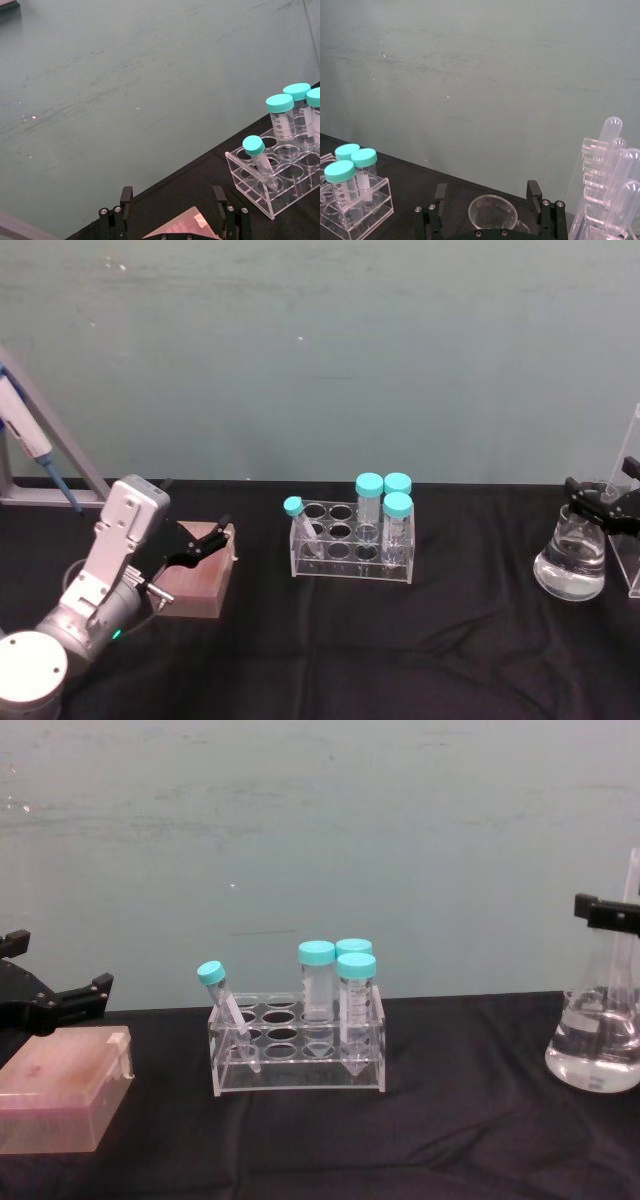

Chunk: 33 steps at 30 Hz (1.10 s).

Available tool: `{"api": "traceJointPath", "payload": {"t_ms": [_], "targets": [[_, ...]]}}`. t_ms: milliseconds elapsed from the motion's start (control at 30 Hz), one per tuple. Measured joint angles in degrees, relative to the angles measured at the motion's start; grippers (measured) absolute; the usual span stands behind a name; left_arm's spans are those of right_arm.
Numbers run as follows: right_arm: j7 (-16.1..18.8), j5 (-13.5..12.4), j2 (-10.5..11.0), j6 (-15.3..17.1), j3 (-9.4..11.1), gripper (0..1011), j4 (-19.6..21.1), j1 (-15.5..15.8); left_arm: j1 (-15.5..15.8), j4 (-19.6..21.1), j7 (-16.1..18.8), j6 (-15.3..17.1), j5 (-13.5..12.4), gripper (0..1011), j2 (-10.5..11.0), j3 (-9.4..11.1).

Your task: Place the experimental apparatus aside using one hand.

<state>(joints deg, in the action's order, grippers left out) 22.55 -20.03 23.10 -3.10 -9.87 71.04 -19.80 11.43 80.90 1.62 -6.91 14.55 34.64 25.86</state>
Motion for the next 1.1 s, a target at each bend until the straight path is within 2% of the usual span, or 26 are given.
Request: {"api": "traceJointPath", "payload": {"t_ms": [433,833,1100], "targets": [[0.0,0.1,-0.1,-0.7,0.4,1002,4.9,1.7,0.0,0.0,0.0,0.0,0.0,1000,0.0,0.0],[2.0,-1.2,-0.1,-0.6,-1.1,1000,8.7,3.5,0.0,0.0,0.0,0.0,0.0,1000,0.0,0.0],[3.7,-2.8,0.7,0.0,-2.5,1000,11.3,5.2,0.0,0.0,0.0,0.0,0.0,1000,0.0,0.0]]}}
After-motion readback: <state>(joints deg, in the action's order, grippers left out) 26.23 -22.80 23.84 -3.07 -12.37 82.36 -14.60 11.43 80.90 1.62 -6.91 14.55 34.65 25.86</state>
